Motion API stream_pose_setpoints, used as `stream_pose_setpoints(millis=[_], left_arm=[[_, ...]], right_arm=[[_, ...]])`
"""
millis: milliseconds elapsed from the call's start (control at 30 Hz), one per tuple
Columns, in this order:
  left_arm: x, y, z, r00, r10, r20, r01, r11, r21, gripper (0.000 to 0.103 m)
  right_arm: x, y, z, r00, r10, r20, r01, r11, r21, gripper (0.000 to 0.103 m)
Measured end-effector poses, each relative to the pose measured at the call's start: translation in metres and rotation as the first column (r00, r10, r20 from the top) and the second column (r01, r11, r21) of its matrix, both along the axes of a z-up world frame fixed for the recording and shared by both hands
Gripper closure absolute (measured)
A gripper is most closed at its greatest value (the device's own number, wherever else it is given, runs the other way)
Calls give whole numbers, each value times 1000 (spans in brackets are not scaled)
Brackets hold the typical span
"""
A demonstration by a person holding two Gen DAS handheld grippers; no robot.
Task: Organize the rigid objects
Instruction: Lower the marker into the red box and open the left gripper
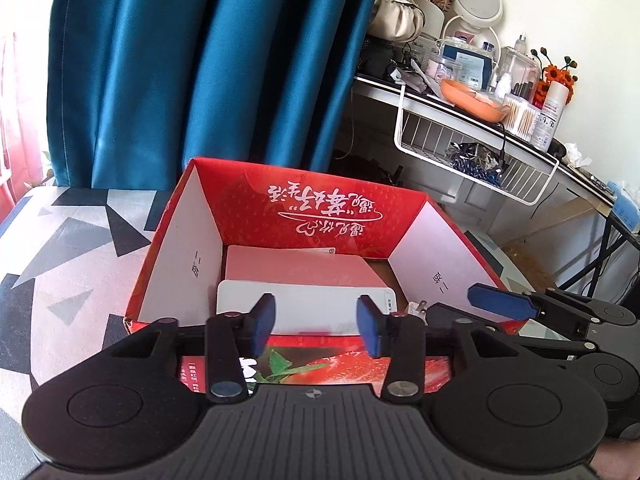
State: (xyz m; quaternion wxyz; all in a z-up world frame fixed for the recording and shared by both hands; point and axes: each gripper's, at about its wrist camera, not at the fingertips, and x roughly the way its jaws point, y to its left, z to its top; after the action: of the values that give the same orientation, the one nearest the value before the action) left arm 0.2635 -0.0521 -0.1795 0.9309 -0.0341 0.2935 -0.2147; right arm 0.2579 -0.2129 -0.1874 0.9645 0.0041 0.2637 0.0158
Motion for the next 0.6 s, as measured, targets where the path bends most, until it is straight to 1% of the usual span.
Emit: stream_pose_setpoints(millis=[33, 100, 133, 167, 200, 233, 267, 300, 333, 433, 467, 500, 600], left_arm=[[-1, 0, 1, 1000, 3, 1, -3, 1000, 1, 45], [-2, 0, 2, 1000, 14, 1, -14, 1000, 9, 35], [-3, 0, 3, 1000, 19, 3, -19, 1000, 13, 32], [-4, 0, 4, 1000, 19, 7, -19, 1000, 15, 27], [-5, 0, 5, 1000, 18, 11, -18, 1000, 18, 22], [-6, 0, 6, 1000, 16, 15, -16, 1000, 23, 19], [-7, -1, 7, 1000, 15, 19, -15, 999, 30, 15], [-7, -1, 8, 1000, 16, 23, -17, 999, 36, 14], [-8, -1, 9, 1000, 17, 25, -18, 999, 39, 13], [-9, 1, 12, 999, 26, 27, -27, 999, 42, 5], [-9, 2, 13, 999, 31, 29, -32, 999, 44, 3], [-10, 3, 13, 999, 36, 29, -37, 998, 46, 2], [-13, 6, 15, 998, 52, 26, -53, 997, 47, 0]], right_arm=[[-1, -1, 1, 1000, -10, -2, 10, 1000, 8, 53], [-2, -2, 2, 1000, -18, -2, 19, 1000, 19, 47], [-3, -2, 3, 1000, -22, -4, 23, 1000, 16, 46], [-3, -2, 4, 1000, -28, -6, 28, 1000, 7, 43], [-3, -1, 5, 999, -37, -6, 37, 999, -4, 37], [-4, -1, 6, 999, -45, -4, 45, 999, -10, 34], [-4, -1, 7, 999, -51, -2, 51, 999, -10, 28], [-5, -2, 8, 999, -54, -1, 54, 998, -7, 21], [-5, -3, 8, 998, -59, -1, 59, 998, -3, 18], [-6, -6, 9, 997, -71, -4, 72, 997, 11, 9], [-6, -7, 9, 997, -76, -5, 76, 997, 13, 4], [-7, -8, 9, 997, -83, -4, 83, 996, 14, 1], [-10, -11, 10, 995, -98, -5, 98, 995, 23, 0]])
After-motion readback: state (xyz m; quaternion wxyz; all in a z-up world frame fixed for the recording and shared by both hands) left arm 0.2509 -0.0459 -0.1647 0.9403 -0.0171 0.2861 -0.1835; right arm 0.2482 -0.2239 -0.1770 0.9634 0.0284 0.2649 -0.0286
